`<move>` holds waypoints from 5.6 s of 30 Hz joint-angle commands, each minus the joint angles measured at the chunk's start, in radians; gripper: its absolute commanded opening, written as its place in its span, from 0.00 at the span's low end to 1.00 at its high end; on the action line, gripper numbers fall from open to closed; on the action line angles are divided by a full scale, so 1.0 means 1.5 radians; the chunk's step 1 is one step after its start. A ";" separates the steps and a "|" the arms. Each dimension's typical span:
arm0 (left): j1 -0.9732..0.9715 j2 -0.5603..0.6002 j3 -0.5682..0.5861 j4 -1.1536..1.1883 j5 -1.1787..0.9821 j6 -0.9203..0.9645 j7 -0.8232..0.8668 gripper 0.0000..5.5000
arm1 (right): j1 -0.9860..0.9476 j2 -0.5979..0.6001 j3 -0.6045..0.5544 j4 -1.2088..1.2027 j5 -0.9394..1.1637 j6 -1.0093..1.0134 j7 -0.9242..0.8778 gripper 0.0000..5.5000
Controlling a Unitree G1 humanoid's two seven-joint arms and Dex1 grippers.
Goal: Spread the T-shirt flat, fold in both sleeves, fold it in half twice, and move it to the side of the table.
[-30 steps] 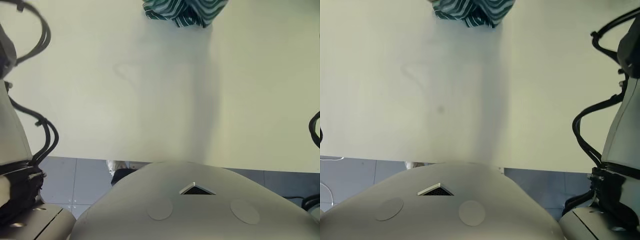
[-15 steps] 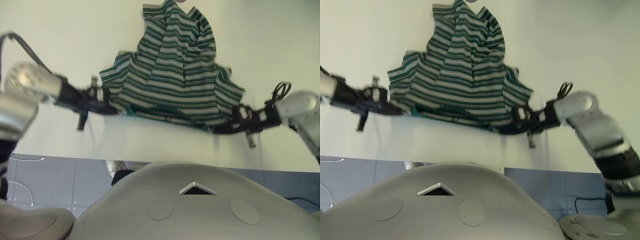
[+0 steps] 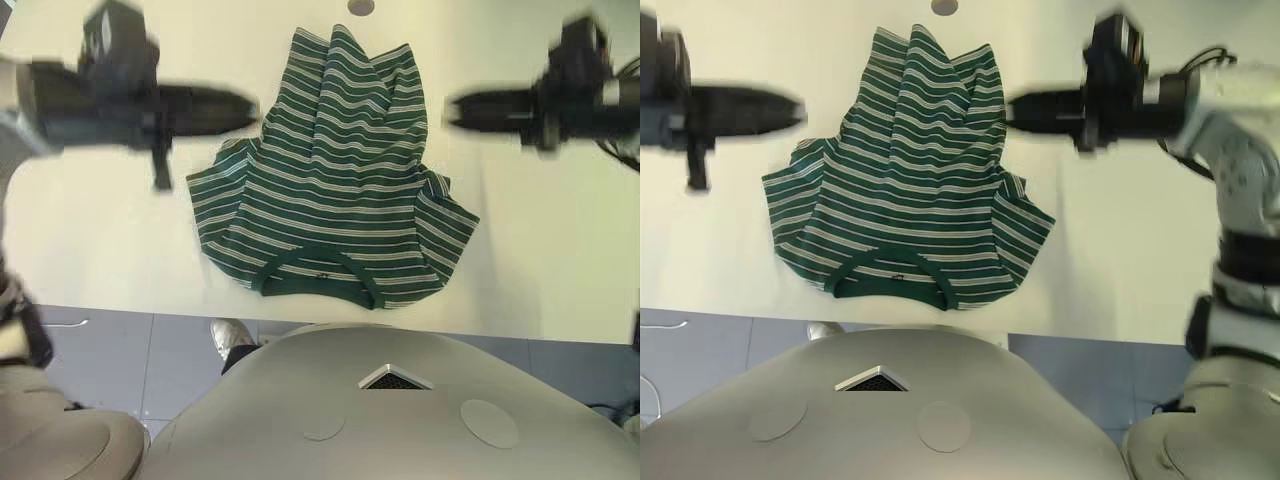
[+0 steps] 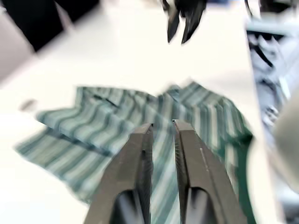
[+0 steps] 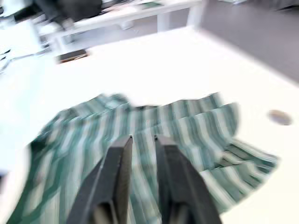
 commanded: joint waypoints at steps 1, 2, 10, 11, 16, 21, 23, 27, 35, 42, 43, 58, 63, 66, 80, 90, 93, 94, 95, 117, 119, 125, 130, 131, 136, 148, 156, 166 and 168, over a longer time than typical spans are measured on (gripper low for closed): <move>-0.118 -0.160 -0.202 0.198 0.206 -0.078 0.110 0.00 | -0.145 0.200 0.143 0.345 -0.222 -0.136 -0.211 0.04; -0.134 -0.203 -0.258 0.270 0.260 -0.103 0.125 0.00 | -0.176 0.258 0.172 0.463 -0.275 -0.195 -0.263 0.00; -0.185 -0.353 -0.342 0.689 0.432 -0.164 0.199 0.00 | -0.275 0.395 0.140 0.909 -0.391 -0.418 -0.498 0.00; -0.164 -0.343 -0.333 0.682 0.433 -0.153 0.198 0.00 | -0.280 0.386 0.122 0.928 -0.390 -0.428 -0.513 0.00; -0.111 -0.330 -0.257 0.648 0.419 -0.121 0.244 0.00 | -0.291 0.379 0.073 0.950 -0.400 -0.493 -0.516 0.00; -0.101 -0.369 -0.161 0.535 0.374 -0.207 0.279 0.00 | -0.295 0.413 0.043 0.812 -0.363 -0.609 -0.356 0.00; -0.076 -0.362 -0.097 0.422 0.314 -0.183 0.264 0.00 | -0.217 0.386 0.072 0.649 -0.343 -0.549 -0.234 0.00; 0.029 -0.251 -0.010 0.202 0.230 -0.097 0.191 0.00 | 0.033 0.271 0.171 0.292 -0.336 -0.349 -0.093 0.00; 0.095 -0.121 0.081 0.248 0.236 -0.028 0.175 0.00 | -0.076 0.343 0.222 0.600 -0.481 -0.404 -0.309 0.00; 0.158 -0.178 0.092 0.262 0.225 -0.015 0.221 0.09 | -0.175 0.344 0.214 0.710 -0.512 -0.529 -0.346 0.00; 0.174 -0.185 0.096 0.246 0.215 -0.001 0.222 0.11 | -0.161 0.331 0.208 0.660 -0.506 -0.534 -0.331 0.00; 0.290 -0.226 0.060 0.258 0.157 0.069 0.203 0.06 | 0.204 0.061 0.208 0.016 -0.426 -0.295 -0.068 0.00; 0.280 -0.246 0.088 0.276 0.146 0.037 0.220 0.01 | 0.260 0.008 0.230 -0.046 -0.422 -0.285 -0.008 0.00; 0.291 -0.246 0.127 0.223 0.095 0.030 0.190 0.01 | 0.275 -0.020 0.240 -0.041 -0.445 -0.298 0.001 0.00; 0.217 -0.235 -0.199 0.058 0.265 -0.015 0.229 0.07 | 0.194 0.101 0.105 -0.043 -0.311 -0.136 -0.088 0.04; 0.255 -0.196 -0.040 -0.117 0.186 0.000 0.224 0.18 | 0.262 0.053 -0.139 -0.018 -0.166 0.120 -0.161 0.28; 0.235 -0.232 -0.018 -0.110 0.165 0.002 0.254 0.18 | 0.275 -0.001 -0.128 0.057 -0.159 0.101 -0.102 0.28; 0.234 -0.243 -0.016 -0.104 0.168 -0.002 0.267 0.18 | 0.278 -0.014 -0.114 0.083 -0.159 0.093 -0.078 0.28; 0.234 -0.258 -0.014 -0.094 0.171 -0.010 0.283 0.18 | 0.277 -0.014 -0.105 0.112 -0.147 0.097 -0.052 0.28; 0.285 -0.374 0.016 0.060 0.222 -0.144 0.387 0.18 | 0.209 -0.064 -0.125 0.180 -0.049 0.024 0.077 0.00; 0.291 -0.379 0.013 0.053 0.223 -0.144 0.390 0.18 | 0.207 -0.074 -0.119 0.155 -0.044 0.025 0.091 0.00; 0.290 -0.371 0.015 0.043 0.226 -0.132 0.398 0.18 | 0.174 -0.043 -0.031 0.005 -0.025 0.064 0.086 0.00; 0.239 -0.295 -0.030 -0.004 0.290 -0.096 0.394 0.18 | 0.167 0.024 0.149 -0.064 -0.142 0.016 -0.007 0.00; 0.239 -0.274 -0.044 -0.018 0.311 -0.095 0.391 0.18 | 0.166 0.033 0.164 -0.065 -0.160 0.008 -0.025 0.00; 0.303 -0.190 -0.072 -0.128 0.367 -0.141 0.350 0.32 | 0.139 0.013 0.124 -0.083 -0.164 -0.025 -0.021 0.20; 0.354 0.082 -0.199 0.138 0.645 -0.671 0.154 0.56 | 0.346 -0.149 0.130 0.153 -0.468 -0.858 0.021 0.46; 0.303 0.011 -0.281 0.218 0.720 -0.812 0.169 0.57 | 0.385 -0.080 0.153 0.161 -0.535 -0.998 -0.105 0.41; 0.203 -0.029 -0.363 0.333 0.749 -0.863 0.102 0.27 | 0.314 -0.094 0.200 0.220 -0.498 -0.909 -0.022 0.02; 0.215 -0.028 -0.374 0.328 0.708 -0.797 0.039 0.20 | 0.297 -0.102 0.206 0.194 -0.458 -0.839 0.033 0.00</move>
